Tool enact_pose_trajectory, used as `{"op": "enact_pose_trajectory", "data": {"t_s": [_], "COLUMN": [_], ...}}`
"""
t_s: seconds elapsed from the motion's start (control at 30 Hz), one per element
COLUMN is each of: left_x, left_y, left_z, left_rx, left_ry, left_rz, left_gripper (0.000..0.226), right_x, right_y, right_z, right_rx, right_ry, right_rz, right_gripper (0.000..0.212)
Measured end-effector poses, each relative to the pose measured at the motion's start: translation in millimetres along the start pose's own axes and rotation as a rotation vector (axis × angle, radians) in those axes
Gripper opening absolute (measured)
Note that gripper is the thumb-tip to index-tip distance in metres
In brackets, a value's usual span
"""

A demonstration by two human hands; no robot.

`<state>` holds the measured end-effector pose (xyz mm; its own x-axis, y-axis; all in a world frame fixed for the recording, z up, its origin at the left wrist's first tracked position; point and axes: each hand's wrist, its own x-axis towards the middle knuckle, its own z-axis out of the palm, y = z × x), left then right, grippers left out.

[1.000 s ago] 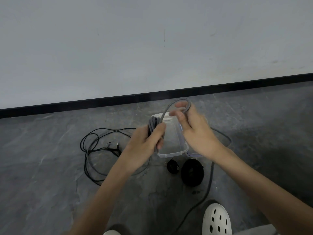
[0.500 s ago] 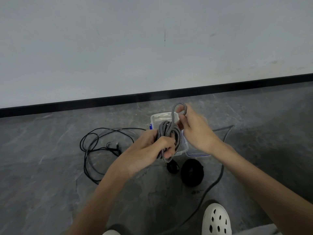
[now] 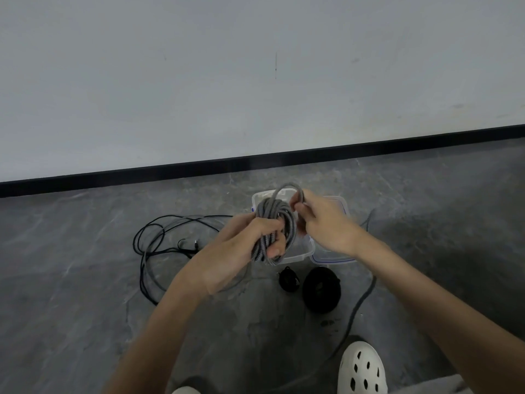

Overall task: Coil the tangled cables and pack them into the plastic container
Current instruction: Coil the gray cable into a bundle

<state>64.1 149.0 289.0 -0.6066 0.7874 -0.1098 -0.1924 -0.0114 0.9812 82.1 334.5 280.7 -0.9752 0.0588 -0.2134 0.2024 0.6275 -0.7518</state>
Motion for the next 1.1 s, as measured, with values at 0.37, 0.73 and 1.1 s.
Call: {"op": "enact_pose_trajectory", "data": {"t_s": [0.37,0.73,1.1], "left_x": [8.6,12.6,13.3], "left_y": [5.8,2.6,-7.3], "left_z": [4.9,-0.1,4.3], "left_rx": [-0.374,-0.239,0.097], "left_ry": [0.381,0.645,0.862], "left_rz": [0.203,0.293,0.210], "left_gripper": [0.017,0.039,0.023], "right_x": [-12.1,-31.6,-35.1], "right_y": [-26.4,-32.3,-26.9], "right_z": [14.8,25.2,15.6], "right_rx": [0.014,0.065,-0.327], "right_ry": [-0.151,-0.454,-0.382], "right_rz": [-0.006,0.023,0.025], "right_gripper": [0.027,0.018,0.020]}}
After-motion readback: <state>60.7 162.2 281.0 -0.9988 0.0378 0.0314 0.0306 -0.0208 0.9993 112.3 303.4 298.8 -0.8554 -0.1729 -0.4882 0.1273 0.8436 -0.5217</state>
